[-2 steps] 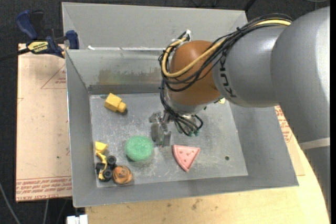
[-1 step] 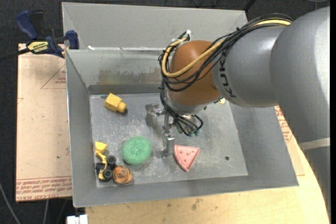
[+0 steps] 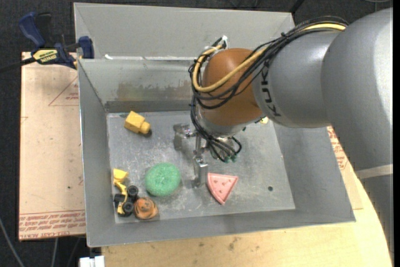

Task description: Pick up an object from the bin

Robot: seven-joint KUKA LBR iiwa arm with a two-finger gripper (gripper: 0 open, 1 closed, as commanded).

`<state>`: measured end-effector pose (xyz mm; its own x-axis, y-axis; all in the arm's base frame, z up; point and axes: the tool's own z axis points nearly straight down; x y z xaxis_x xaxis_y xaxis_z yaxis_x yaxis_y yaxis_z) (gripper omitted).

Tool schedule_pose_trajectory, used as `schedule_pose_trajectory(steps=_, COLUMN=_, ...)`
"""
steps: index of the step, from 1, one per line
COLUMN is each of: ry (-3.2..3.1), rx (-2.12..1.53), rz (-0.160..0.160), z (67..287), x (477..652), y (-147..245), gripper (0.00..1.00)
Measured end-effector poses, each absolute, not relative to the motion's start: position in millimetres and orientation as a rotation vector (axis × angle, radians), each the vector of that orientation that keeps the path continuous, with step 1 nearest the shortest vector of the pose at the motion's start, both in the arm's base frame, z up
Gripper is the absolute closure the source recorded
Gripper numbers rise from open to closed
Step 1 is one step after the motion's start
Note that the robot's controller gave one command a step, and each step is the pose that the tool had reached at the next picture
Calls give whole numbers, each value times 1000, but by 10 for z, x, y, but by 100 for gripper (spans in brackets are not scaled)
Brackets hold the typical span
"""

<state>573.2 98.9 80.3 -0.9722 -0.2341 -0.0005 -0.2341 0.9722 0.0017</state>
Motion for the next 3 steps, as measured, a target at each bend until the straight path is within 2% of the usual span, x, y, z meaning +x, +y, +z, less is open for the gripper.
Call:
schedule_pose_trajectory(steps=1, ry=3104, rx=-468, rz=-2, z=768, x=5739, y=1273, gripper=0)
schedule_pose_trajectory(steps=2, ry=3062, rx=-698, rz=4, z=727, x=5516, y=1472, gripper=0)
schedule_pose_trajectory(steps=3, ry=3011, rx=-892, rz=3, z=698, x=5400, y=1601, gripper=100)
